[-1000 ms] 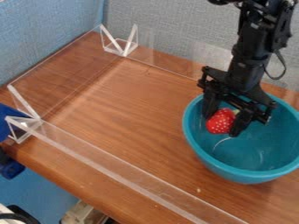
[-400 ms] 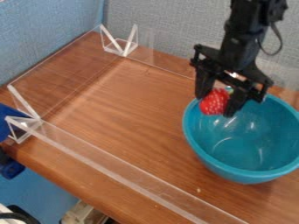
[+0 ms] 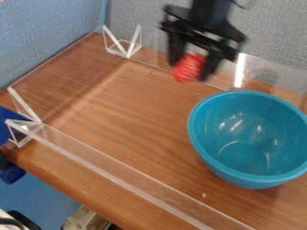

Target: Remove the strawberry from inside the blue bowl and put it on the table

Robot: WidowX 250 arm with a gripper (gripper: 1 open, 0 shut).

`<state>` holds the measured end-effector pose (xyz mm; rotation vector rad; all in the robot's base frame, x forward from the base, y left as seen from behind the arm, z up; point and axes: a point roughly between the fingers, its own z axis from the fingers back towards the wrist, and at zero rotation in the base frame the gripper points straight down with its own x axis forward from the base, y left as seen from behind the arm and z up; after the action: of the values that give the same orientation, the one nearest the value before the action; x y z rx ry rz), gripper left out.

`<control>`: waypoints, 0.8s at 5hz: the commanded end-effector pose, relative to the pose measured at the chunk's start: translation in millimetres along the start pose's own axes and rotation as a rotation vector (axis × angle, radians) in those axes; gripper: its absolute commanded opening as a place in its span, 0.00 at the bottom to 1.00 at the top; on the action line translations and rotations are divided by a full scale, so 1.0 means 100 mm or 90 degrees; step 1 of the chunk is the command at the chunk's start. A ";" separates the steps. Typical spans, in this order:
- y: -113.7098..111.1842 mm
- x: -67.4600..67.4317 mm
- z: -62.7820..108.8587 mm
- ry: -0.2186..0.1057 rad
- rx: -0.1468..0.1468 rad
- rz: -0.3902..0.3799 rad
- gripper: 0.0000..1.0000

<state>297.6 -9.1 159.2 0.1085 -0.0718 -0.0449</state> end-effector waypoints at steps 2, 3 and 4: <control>0.61 -0.19 -0.19 0.016 0.010 0.063 0.00; 0.68 -0.22 -0.39 0.043 0.018 0.066 0.00; 0.68 -0.25 -0.64 0.068 0.024 0.058 0.00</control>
<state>277.1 61.7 90.4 0.1386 0.0687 0.0404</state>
